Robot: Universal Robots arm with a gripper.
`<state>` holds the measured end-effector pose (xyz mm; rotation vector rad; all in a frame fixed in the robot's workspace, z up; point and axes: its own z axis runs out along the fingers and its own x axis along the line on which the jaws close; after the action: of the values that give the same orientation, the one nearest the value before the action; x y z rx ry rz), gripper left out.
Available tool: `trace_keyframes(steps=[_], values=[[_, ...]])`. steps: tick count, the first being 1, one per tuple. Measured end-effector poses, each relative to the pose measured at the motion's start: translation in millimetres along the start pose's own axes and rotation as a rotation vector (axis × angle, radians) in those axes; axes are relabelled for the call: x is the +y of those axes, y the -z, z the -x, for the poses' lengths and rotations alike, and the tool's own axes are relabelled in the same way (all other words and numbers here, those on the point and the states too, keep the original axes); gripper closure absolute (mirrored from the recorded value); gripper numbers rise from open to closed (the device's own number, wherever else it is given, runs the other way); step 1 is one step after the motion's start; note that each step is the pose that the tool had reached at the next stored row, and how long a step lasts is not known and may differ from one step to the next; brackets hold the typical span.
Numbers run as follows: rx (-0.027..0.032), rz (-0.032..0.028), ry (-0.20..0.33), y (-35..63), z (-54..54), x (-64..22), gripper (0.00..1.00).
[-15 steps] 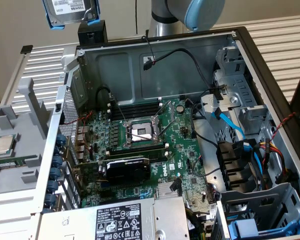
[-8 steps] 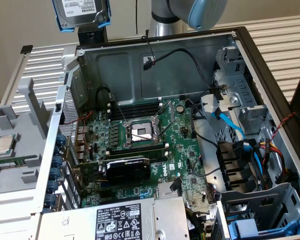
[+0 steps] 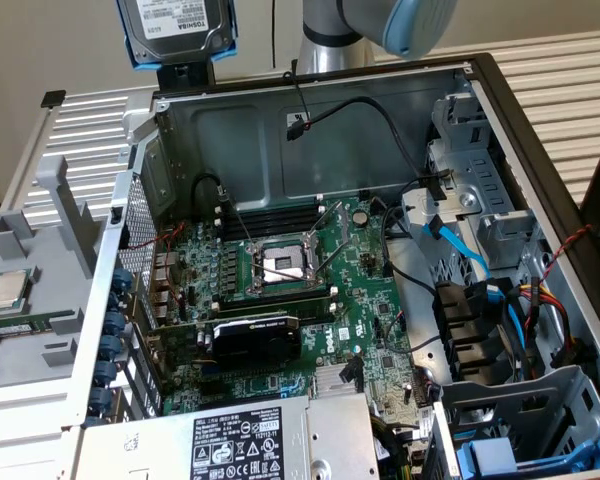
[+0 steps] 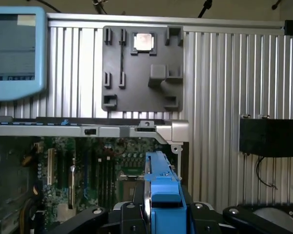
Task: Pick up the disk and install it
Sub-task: 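Pick up the disk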
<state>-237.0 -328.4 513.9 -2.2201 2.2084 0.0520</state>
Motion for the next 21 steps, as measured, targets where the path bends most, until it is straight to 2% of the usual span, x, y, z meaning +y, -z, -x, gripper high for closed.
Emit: trace_keyframes(steps=[4, 11, 21], values=[[0.0025, 0.0001, 0.000, 2.9, -9.0, -4.6, 0.63], [0.0029, 0.0000, 0.000, 7.0, -28.8, -13.0, 0.63], [0.0029, 0.0025, 0.000, 17.4, -61.0, -31.8, 0.63]])
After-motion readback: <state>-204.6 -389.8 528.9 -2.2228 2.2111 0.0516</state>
